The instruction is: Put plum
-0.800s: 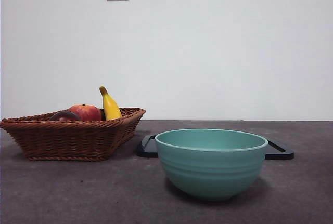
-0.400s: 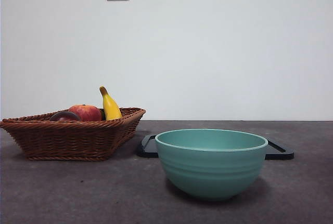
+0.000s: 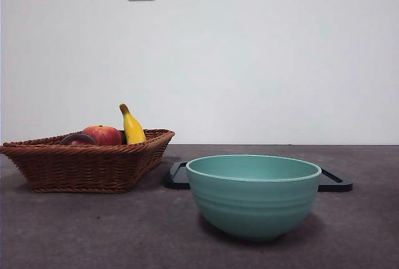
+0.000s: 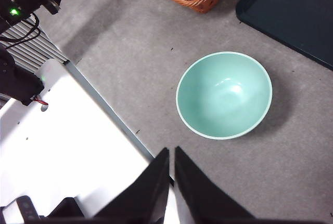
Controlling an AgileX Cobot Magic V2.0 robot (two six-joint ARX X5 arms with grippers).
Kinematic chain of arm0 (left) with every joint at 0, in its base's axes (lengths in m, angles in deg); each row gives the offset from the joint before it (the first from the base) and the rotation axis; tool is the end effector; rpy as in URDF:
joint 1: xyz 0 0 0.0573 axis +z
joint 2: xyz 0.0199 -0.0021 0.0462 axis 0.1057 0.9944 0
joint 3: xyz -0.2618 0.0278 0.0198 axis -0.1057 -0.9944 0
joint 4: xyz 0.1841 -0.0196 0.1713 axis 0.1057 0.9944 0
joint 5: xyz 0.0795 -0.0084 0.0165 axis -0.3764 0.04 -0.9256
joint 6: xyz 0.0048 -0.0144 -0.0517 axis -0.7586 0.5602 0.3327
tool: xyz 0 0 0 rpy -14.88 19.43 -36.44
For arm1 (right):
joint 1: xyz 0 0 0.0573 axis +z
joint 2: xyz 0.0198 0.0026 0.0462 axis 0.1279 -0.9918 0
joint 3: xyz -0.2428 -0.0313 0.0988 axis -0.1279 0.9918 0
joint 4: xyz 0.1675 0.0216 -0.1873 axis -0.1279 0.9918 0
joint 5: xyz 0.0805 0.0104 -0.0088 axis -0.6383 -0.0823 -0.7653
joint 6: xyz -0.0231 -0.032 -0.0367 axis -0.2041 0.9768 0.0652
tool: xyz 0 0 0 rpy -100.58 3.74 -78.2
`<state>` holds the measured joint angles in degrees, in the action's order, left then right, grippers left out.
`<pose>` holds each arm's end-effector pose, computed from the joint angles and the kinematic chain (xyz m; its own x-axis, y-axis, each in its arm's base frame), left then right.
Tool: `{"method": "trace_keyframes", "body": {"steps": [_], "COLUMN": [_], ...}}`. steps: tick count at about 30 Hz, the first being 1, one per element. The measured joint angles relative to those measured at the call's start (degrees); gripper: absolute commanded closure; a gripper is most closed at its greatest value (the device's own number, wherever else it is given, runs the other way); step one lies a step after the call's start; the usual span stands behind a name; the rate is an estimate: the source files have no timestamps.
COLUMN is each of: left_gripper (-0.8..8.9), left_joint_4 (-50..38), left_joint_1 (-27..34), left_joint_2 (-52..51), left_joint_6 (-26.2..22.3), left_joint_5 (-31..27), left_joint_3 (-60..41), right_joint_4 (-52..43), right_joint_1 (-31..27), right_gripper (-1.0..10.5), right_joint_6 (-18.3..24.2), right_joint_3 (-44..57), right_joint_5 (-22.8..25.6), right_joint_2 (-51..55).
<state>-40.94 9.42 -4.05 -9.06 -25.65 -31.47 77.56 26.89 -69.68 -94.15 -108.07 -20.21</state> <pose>0.0947 0.0041 0.1569 0.9884 0.0085 -0.1514 0.0041 0.9966 0.0824 0.0919 0.0769 0.3262 0.3188 0.7068 -0.6315 -0.6577 0.6448 0.3895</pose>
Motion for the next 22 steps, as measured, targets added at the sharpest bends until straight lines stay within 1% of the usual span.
{"method": "trace_keyframes", "body": {"steps": [17,19,22], "left_gripper": [8.05,8.05,8.05], "left_joint_4": [0.0,0.0,0.0], "left_joint_1": [0.0,0.0,0.0], "left_joint_2": [0.0,0.0,0.0], "left_joint_6": [0.0,0.0,0.0], "left_joint_5": [0.0,0.0,0.0], "left_joint_3": [0.0,0.0,0.0], "right_joint_4": [0.0,-0.11,-3.43], "right_joint_1": [0.0,-0.22,-2.8], "right_gripper": [9.4,9.4,9.4], "right_joint_6": [0.11,1.22,4.9], "right_joint_3": [0.0,0.0,0.11], "right_joint_5": [0.0,0.35,4.15], "right_joint_2": [0.0,0.13,1.25]}}
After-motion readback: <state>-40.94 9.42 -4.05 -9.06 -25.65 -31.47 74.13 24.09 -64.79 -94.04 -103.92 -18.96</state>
